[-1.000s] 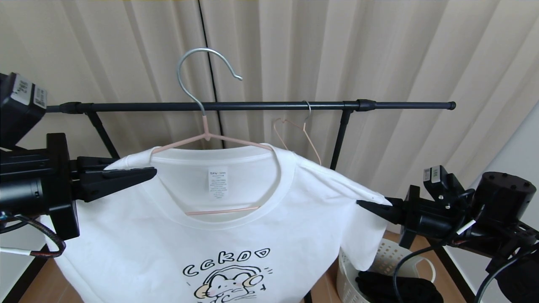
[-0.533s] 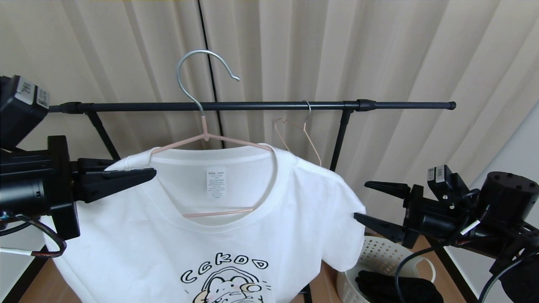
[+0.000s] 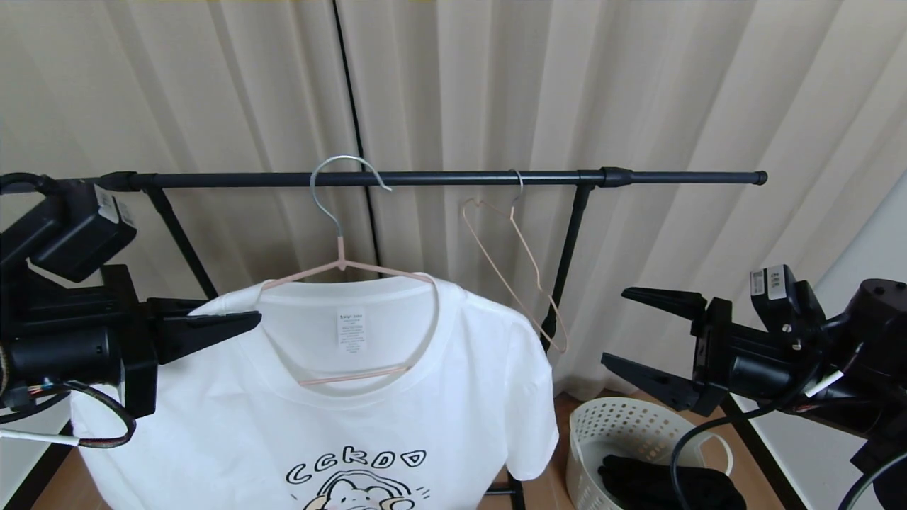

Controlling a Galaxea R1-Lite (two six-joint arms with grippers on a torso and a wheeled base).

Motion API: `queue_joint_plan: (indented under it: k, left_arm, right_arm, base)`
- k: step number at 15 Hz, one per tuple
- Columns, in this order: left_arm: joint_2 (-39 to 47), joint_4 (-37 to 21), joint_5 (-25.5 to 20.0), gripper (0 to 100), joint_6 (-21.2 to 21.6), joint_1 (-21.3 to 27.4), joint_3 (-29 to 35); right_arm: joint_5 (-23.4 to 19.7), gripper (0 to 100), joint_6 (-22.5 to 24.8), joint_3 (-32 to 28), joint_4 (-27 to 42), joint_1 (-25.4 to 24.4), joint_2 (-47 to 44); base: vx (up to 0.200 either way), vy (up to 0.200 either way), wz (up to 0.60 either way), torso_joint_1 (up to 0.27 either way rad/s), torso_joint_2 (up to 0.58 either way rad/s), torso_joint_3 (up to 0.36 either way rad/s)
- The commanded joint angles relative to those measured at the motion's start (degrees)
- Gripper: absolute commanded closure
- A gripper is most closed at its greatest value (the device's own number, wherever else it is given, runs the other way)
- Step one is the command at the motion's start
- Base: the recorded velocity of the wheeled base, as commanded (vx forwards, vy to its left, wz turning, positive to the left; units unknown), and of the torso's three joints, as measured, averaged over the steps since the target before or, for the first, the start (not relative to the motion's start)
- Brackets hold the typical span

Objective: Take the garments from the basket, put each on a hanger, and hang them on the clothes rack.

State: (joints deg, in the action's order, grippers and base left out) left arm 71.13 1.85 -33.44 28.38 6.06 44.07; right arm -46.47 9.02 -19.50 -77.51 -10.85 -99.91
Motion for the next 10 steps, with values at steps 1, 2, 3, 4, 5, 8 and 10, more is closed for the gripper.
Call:
queue_joint_plan:
  k: [1,2,3,4,5,8,10]
  left_arm:
    - [1.55,-0.01,0.74,100,0.01,0.09,-1.18]
    - [2.78,-0.01,2.50,100,0.36,0.36,-2.23]
    - [3.75,0.08,3.82,100,1.06,0.36,-2.76]
    - [4.72,0.08,4.43,100,1.68,0.36,-3.29]
    - [5.77,0.08,4.87,100,1.77,0.36,-3.38]
    - [8.67,2.28,7.16,100,0.98,0.01,-3.11]
    - [11.31,7.81,9.53,100,-1.49,0.09,-3.29]
  right_arm:
    - [0.06,0,-0.41,-0.18,0.08,-0.31,1.74]
    - [1.21,0,-1.46,-0.27,-0.01,-1.28,1.92]
    - [2.35,0,-1.81,-0.27,-0.01,-1.72,2.00]
    - [2.79,0,-1.81,-0.27,-0.01,-1.81,1.92]
    - [2.79,0,-1.81,-0.27,-0.01,-1.98,1.74]
    - [2.88,0,-1.81,-0.27,-0.01,-2.07,1.56]
    - [2.88,0,-1.73,-0.36,-0.01,-2.07,1.39]
  base:
    - [0.000,0.000,0.00,0.000,0.00,0.000]
    - [0.000,0.000,0.00,0.000,0.00,0.000]
    - [0.000,0.000,0.00,0.000,0.00,0.000]
    - [0.000,0.000,0.00,0.000,0.00,0.000]
    - [0.000,0.000,0.00,0.000,0.00,0.000]
    - [0.000,0.000,0.00,0.000,0.00,0.000]
    - [0.000,0.000,0.00,0.000,0.00,0.000]
